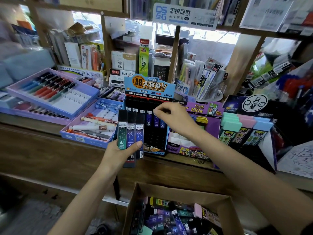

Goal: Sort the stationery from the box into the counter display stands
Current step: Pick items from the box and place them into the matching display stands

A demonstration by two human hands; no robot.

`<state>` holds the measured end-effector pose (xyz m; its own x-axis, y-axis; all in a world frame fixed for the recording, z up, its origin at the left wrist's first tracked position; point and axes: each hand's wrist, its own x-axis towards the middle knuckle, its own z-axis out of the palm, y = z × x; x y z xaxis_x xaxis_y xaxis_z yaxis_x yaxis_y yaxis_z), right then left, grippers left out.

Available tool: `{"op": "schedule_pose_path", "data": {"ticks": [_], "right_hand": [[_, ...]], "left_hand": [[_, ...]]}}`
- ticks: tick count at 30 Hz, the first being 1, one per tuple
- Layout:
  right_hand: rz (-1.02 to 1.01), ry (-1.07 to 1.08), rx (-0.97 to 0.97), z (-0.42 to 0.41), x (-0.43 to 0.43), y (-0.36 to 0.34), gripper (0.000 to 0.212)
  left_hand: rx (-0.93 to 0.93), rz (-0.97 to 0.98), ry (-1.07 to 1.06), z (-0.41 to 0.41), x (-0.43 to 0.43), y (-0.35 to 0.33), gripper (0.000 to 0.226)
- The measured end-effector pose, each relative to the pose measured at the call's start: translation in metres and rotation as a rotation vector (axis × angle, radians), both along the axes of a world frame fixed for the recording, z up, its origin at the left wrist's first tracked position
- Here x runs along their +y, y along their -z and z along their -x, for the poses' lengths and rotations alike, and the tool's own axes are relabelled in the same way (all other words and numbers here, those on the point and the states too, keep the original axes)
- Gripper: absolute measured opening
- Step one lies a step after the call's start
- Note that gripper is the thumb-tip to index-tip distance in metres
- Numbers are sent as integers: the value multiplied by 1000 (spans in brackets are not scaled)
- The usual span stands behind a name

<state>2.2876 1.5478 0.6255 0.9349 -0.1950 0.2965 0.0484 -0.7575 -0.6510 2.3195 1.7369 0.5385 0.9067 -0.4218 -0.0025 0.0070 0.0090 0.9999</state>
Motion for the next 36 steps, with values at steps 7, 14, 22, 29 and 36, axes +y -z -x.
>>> {"op": "schedule_pose_path", "data": {"ticks": [7, 14, 22, 29, 36], "right_hand": [[-567, -83, 166, 6, 29, 17, 8], [-683, 64, -61, -23, 17, -1, 4], [-448, 167, -155, -78, 41, 13, 5], [-243, 192, -178, -89, 48, 27, 16], [-274, 194, -119, -91, 52, 41, 18]], "left_hand": [[-17, 46, 51, 7, 0, 0, 20], [-5, 62, -38, -11, 32, 11, 8], [56, 91, -83, -22, 59, 21, 27], [74, 104, -89, -23, 62, 26, 17], [71, 78, -79, -23, 59, 29, 19]]}}
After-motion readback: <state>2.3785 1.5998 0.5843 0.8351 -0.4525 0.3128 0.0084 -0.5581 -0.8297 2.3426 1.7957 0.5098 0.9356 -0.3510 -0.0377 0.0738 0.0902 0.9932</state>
